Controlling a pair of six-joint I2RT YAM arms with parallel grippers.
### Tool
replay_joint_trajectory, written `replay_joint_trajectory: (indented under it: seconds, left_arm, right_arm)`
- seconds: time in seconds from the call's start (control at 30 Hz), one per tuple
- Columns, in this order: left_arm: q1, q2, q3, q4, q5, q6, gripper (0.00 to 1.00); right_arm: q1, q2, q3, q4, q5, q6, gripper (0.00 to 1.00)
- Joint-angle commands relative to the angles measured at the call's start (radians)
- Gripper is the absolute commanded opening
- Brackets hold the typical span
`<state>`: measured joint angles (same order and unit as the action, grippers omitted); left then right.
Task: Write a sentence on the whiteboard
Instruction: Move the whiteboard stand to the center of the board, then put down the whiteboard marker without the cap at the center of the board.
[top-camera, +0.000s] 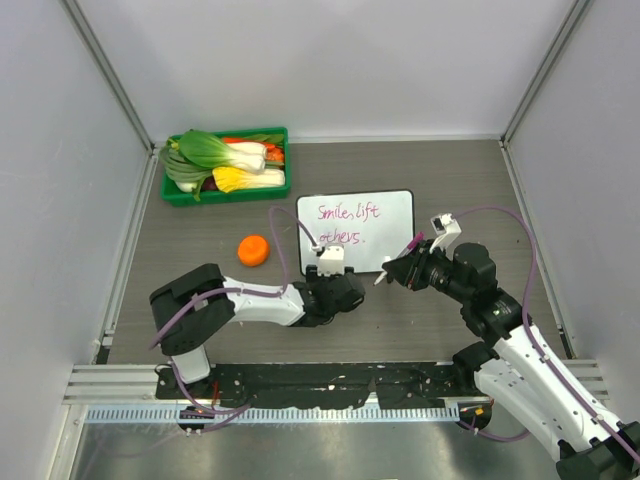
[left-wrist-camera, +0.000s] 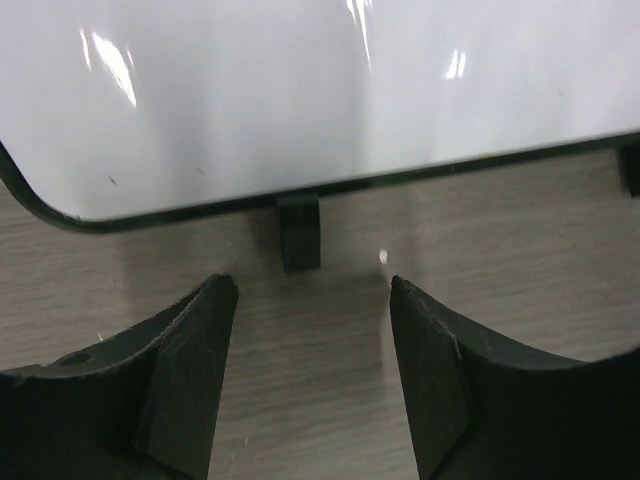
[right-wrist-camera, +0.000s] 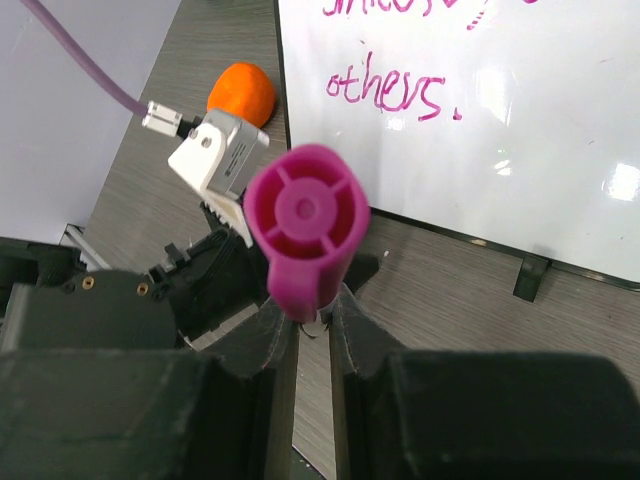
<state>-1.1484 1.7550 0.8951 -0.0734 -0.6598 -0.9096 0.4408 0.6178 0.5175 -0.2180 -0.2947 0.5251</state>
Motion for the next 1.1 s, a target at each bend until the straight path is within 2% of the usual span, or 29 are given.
replay_joint_trajectory:
  seconds: [0.0,0.07,0.23,0.43,0.53,0.73,0.97,1.07]
  left_arm:
    - [-0.072,-0.028,-0.051,-0.118,0.026,-0.064,0.71]
    - [-0.112,-0.043,-0.053,-0.166,0.013,-0.093,0.79]
    - [-0.148,-0.086,-0.088,-0.187,0.068,-0.106,0.87]
    - [-0.149,-0.209,-0.090,-0.216,0.114,-0.003,0.99]
    - [-0.133,-0.271,-0.064,-0.249,0.132,0.055,1.00]
    - [-0.018,-0.387,-0.056,-0.229,0.247,0.169,1.00]
    - [0.231,-0.499,-0.108,-0.137,0.511,0.242,1.00]
    - [0.300,-0.534,-0.093,-0.187,0.532,0.274,1.00]
  right_arm:
    - [-0.007,0.003,0.001,0.020,-0.007,-0.005,0.01]
    - [-0.005,0.005,-0.001,0.017,-0.008,0.004,0.01]
    - [-0.007,0.007,-0.013,-0.001,-0.012,0.009,0.01]
    - [-0.007,0.008,-0.013,-0.046,0.008,0.004,0.01]
    - [-0.010,0.011,-0.010,-0.063,0.012,0.003,0.01]
    - [-0.014,0.026,-0.028,-0.070,0.014,0.013,0.01]
    - [-0.017,0.089,-0.062,-0.086,0.029,0.049,0.01]
    - [-0.022,0.135,-0.085,-0.087,0.026,0.067,0.00]
